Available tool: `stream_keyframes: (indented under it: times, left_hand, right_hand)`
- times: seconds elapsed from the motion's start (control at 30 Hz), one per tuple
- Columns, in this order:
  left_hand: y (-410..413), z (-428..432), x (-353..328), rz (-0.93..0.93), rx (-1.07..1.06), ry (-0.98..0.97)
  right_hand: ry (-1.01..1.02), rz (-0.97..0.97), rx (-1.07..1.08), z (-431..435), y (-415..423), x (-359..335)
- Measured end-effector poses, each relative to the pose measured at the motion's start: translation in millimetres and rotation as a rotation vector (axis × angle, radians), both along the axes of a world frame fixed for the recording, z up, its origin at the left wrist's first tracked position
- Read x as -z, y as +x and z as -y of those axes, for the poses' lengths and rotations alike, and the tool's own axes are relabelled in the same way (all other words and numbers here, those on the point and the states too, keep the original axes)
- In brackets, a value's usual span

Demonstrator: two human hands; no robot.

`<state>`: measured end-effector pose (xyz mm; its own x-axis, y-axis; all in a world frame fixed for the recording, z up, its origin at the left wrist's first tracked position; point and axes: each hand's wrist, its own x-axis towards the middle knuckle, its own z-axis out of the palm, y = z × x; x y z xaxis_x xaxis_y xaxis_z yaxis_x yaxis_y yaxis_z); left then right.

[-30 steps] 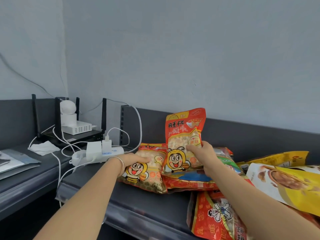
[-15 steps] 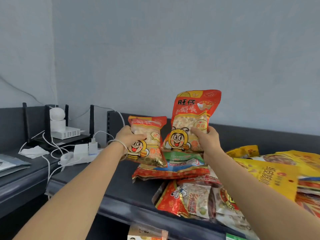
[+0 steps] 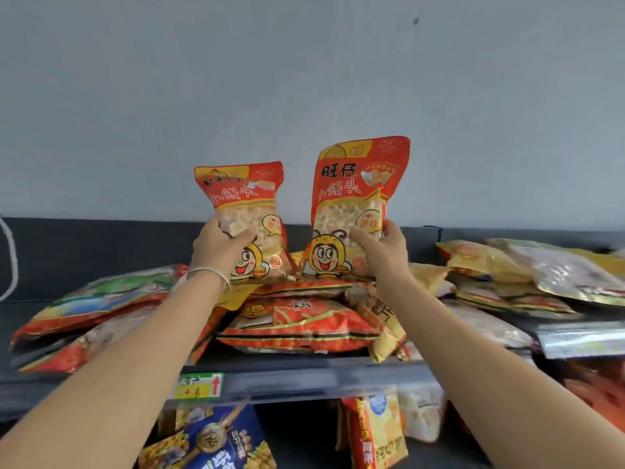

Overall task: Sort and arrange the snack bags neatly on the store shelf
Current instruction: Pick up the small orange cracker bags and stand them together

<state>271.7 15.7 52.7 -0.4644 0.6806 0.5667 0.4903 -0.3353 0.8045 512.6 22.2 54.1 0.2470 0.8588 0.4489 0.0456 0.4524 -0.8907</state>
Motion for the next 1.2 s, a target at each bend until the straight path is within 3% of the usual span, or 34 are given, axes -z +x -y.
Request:
stream_keyframes:
  times: [0.33,0.7,1.2]
  left_hand:
    - [230,-42,-11,-0.107,0.251,0.065]
    - [379,-147,-61,-0.243,0.409,0.076]
    - [552,-231,-62,-0.144,0.55,0.076]
  right_hand:
    - [-0.003,-0.106,0.285,16,216,9]
    - [-0.012,-0.292,0.368,-38,368,-10]
    - [0.073,-0.033,0.857,-130,534,-9]
